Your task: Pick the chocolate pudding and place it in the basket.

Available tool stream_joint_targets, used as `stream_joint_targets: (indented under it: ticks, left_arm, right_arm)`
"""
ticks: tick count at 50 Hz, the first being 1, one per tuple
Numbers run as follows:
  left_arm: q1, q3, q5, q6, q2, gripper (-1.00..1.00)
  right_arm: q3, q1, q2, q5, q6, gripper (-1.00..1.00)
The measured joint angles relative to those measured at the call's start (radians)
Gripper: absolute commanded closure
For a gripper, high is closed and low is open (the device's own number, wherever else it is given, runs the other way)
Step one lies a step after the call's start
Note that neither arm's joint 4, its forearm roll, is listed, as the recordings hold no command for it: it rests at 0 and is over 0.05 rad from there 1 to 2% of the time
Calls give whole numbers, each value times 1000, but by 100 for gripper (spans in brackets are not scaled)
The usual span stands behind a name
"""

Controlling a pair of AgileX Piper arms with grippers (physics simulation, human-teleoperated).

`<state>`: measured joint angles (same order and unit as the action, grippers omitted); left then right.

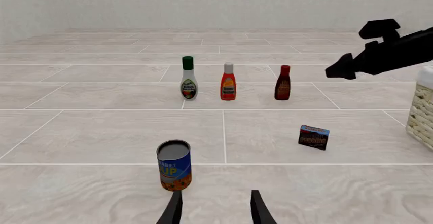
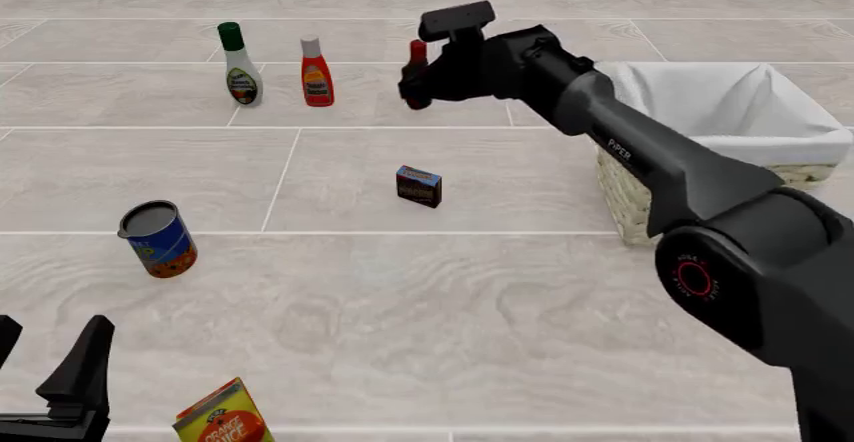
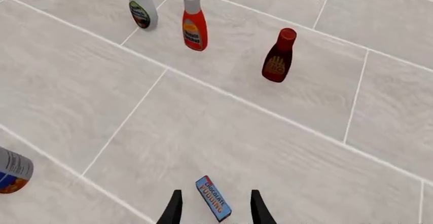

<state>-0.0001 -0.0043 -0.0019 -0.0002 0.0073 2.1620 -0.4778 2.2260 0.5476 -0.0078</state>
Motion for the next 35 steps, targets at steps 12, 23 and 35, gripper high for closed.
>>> stream_joint_targets:
  ticks: [12, 23, 35]
  left_arm:
    - [0, 0, 0, 0, 0, -100]
    - [0, 0, 0, 0, 0, -100]
    - [0, 0, 0, 0, 0, -100]
  right_arm:
    - [107, 5, 75, 64, -1, -100]
    - [207, 12, 148, 117, -13, -100]
    - [266, 16, 208, 143, -24, -100]
